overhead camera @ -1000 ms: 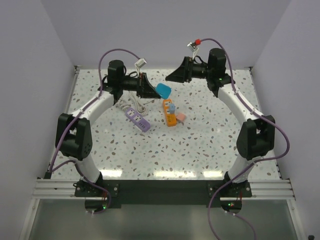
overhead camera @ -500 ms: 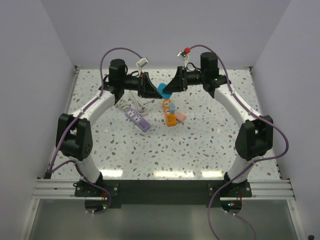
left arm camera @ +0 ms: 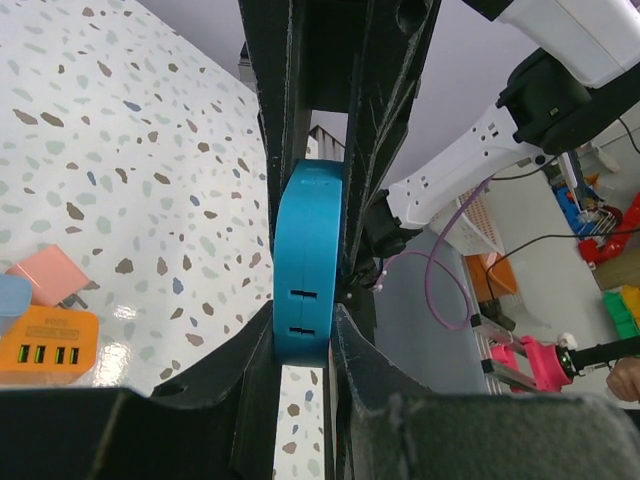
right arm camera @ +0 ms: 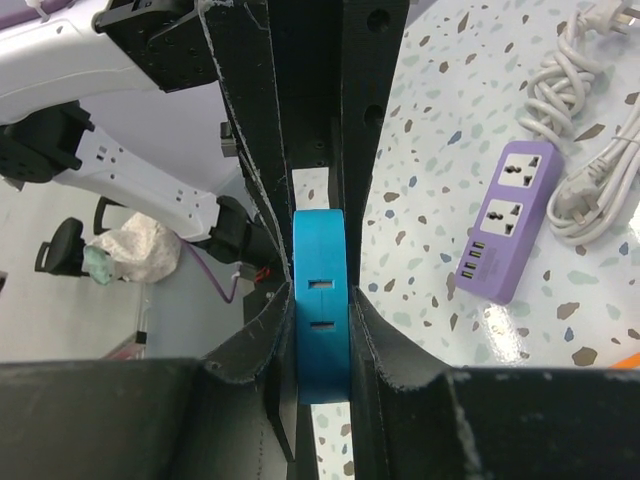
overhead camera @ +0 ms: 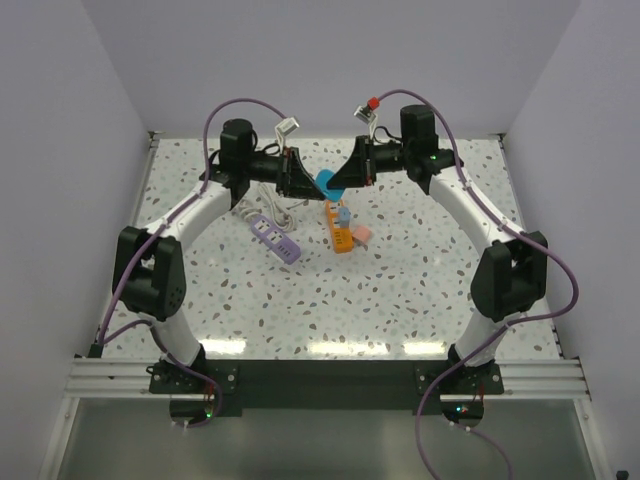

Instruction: Insert the plug

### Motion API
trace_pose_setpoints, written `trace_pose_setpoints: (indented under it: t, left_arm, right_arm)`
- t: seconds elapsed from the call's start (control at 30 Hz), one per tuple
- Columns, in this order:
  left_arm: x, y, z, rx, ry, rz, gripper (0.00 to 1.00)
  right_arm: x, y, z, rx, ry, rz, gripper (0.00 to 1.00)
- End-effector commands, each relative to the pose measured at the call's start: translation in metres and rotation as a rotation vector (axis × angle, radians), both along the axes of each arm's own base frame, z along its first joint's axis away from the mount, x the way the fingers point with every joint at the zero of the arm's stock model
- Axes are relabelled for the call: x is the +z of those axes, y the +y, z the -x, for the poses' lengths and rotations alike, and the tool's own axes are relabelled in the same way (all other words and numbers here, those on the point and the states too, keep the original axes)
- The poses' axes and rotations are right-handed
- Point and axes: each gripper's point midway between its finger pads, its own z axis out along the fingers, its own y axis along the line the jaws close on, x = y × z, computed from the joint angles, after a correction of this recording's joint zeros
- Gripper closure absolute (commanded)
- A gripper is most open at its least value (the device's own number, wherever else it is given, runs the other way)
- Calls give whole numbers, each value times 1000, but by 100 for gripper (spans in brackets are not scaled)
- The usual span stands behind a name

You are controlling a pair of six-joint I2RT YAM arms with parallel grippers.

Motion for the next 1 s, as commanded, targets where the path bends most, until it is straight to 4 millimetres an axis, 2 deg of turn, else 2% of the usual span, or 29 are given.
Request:
trace_pose_setpoints:
  t: [0.0,0.03,0.07,0.1,0.13,0.23,0.27,0.33,0.47,0.5,0.53,0.57,0.63,0.67,0.7,0.77,0.8,0.87,0.9,0.97]
  left_arm:
    - [15,-4,-15,48,-72,20,100]
    - [15,-4,-15,51,-66,19,98]
    - [15,-4,-16,57,-62,18,85]
    - [14,-4,-17,66,-55,15,62]
    - [15,-4,-17,71,-57,14,54]
    - [14,2,-20,105,-58,8,21]
    - [13,9,-25,127,-55,5,3]
    - [12,20,-25,161,-50,-5,0]
    - [1,61,-39,319,-47,-70,0]
    - [-14,70,-42,375,-21,-126,0]
    - [-17,77,-44,417,-25,-150,0]
    - [-30,89,-57,509,-29,-207,0]
    - [-56,102,-64,602,41,-312,0]
    - [-69,113,-75,692,58,-376,0]
    - [-87,120,-76,730,120,-439,0]
    - [-106,132,-81,792,155,-513,0]
    - [-122,141,-84,835,185,-572,0]
    - [-139,149,-85,863,212,-632,0]
    - [-154,152,-80,860,258,-674,0]
    - [-167,159,-76,879,285,-719,0]
  right_arm:
    - [11,1,10,-26,-5,37,100]
    - [12,1,8,-37,-21,44,100]
    - [15,0,7,-53,-40,48,100]
    - [14,-1,1,-95,-57,71,100]
    - [15,-2,-3,-116,-72,80,100]
    - [19,-8,-17,-217,-125,110,100]
    - [19,-10,-22,-248,-130,116,100]
    - [27,-14,-33,-314,-175,116,100]
    - [35,-18,-44,-374,-234,124,100]
    - [36,-18,-46,-379,-244,120,100]
    - [33,-16,-48,-379,-251,126,100]
    - [29,-11,-48,-381,-253,136,100]
    - [23,-3,-49,-375,-267,145,100]
    - [15,9,-44,-354,-264,152,100]
    - [11,15,-43,-345,-265,153,100]
    - [-4,33,-35,-304,-252,161,100]
    - [-6,40,-35,-298,-257,155,100]
    - [-23,55,-28,-266,-227,161,100]
    - [-24,63,-28,-260,-232,148,100]
    - [-37,75,-25,-244,-215,147,100]
